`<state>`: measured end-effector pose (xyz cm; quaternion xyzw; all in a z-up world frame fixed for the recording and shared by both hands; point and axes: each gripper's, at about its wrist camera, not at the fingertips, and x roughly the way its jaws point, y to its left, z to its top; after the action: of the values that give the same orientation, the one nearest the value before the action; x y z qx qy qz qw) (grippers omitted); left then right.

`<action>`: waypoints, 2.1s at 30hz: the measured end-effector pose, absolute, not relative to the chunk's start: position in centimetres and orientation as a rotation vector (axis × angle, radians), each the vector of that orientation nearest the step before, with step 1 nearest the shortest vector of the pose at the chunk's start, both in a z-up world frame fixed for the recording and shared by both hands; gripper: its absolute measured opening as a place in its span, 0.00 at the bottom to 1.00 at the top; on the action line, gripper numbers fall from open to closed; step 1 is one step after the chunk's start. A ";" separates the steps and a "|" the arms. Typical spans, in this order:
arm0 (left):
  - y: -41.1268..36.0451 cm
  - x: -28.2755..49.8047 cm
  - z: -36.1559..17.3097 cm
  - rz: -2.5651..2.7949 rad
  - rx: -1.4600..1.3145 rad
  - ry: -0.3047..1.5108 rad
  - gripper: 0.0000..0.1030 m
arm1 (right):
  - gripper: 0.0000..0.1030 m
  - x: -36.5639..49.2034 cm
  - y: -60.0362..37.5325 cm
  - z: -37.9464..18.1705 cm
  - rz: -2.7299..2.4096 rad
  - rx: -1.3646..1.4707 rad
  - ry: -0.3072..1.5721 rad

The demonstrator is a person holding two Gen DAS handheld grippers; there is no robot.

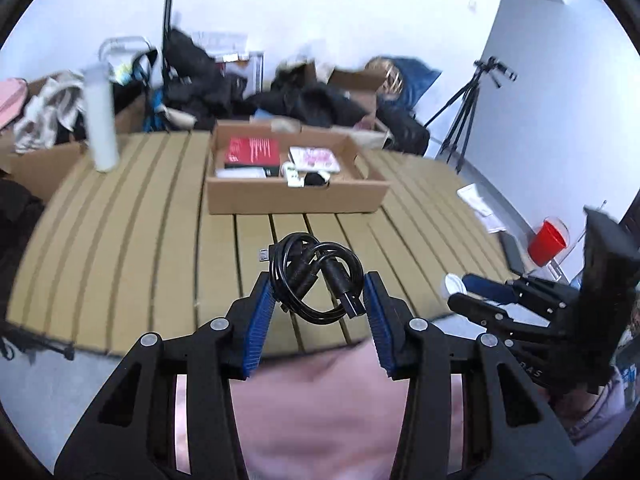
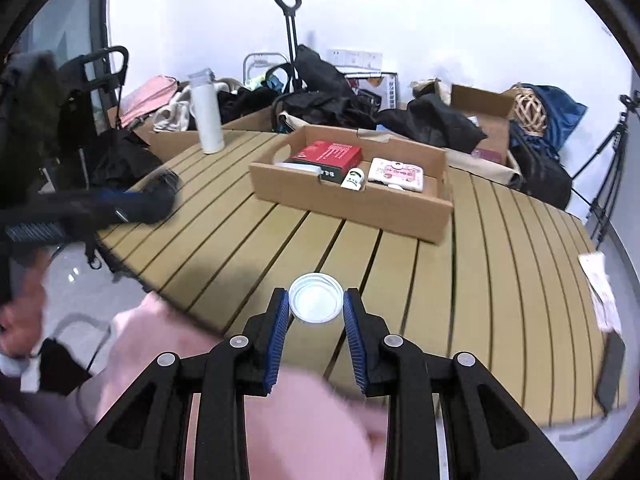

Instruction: Organize objects

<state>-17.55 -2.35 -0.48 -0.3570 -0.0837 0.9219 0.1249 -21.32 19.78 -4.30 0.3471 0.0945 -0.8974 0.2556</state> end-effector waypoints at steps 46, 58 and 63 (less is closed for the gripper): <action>4.8 -60.4 -12.7 2.233 -1.858 -0.325 0.67 | 0.30 -59.9 16.1 -12.9 -1.997 1.820 0.427; 0.0 -55.7 -2.0 2.387 -1.835 -0.206 0.96 | 0.80 -55.9 16.6 -3.8 -2.114 1.679 0.364; -2.9 -50.9 5.1 2.511 -1.797 -0.184 0.97 | 0.80 -51.8 17.9 3.8 -2.188 1.591 0.347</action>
<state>-50.86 -2.86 5.08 -0.5808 -0.0593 0.8115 0.0241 -51.83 17.93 3.76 0.5708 0.1245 -0.7850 0.2058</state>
